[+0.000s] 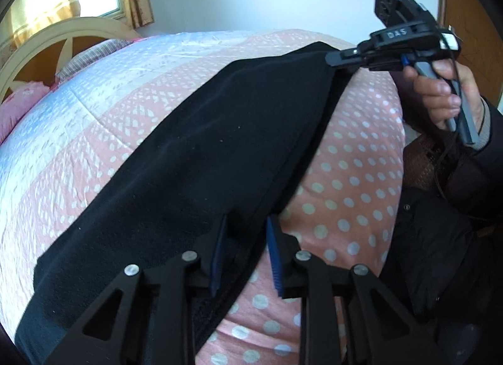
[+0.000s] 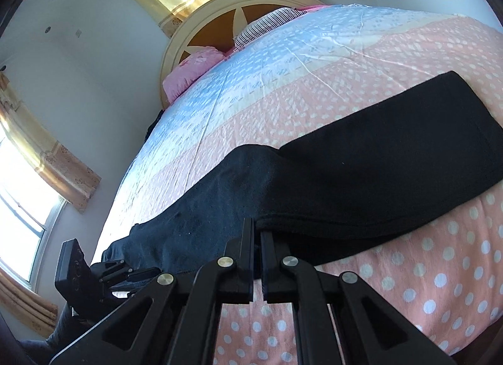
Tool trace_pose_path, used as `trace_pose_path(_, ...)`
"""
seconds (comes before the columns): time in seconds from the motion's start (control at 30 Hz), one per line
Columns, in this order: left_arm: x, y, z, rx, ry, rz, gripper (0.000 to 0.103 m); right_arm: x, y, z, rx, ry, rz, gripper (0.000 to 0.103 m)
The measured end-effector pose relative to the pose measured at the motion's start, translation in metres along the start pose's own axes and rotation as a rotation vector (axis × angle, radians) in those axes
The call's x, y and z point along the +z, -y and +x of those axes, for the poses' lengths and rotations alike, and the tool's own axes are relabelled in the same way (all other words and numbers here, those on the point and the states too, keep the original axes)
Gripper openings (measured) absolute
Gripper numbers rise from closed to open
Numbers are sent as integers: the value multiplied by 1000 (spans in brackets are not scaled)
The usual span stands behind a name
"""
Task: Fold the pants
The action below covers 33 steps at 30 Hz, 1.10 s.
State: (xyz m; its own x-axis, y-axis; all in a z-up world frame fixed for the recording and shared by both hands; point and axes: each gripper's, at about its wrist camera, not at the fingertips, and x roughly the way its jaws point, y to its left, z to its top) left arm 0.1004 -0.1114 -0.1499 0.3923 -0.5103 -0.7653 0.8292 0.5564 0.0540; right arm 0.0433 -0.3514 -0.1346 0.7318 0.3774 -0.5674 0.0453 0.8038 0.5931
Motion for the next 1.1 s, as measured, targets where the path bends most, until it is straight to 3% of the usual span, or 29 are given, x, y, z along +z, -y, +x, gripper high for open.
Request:
trace_pose_path(0.03,0,1,1,-2,-9,9,18,0,0,-1,1,1,1,3)
trace_pose_path(0.3,3,1,-7,-20,13,20,4,-1,-5,-9,6,18,-29,3)
trace_pose_path(0.53,3,-4,-25,-62,56,-4,3,-13,9,-1,-34,-26,-12,3)
trace_pose_path(0.6,0,-1,-21,-64,37,6,3,-19,20,16,-57,-94,14,3)
trace_pose_path(0.7,-5,-1,-9,-60,-3,18,3,-18,30,15,-31,-83,64,6)
trace_pose_path(0.8,-7,-6,-2,-50,-22,-14,10,-12,32,-5,-56,-48,23,33)
trace_pose_path(0.87,-5,-6,-9,-42,-1,-13,12,-5,39,-25,-86,-10,16,33)
trace_pose_path(0.97,-4,-11,-26,-41,42,-5,15,13,65,-67,-189,113,64,33)
trace_pose_path(1.07,-6,-25,-44,-6,91,-15,30,41,98,-93,-270,213,131,33)
trace_pose_path(1.1,-8,-31,-46,22,96,-24,41,52,107,-95,-299,228,130,33)
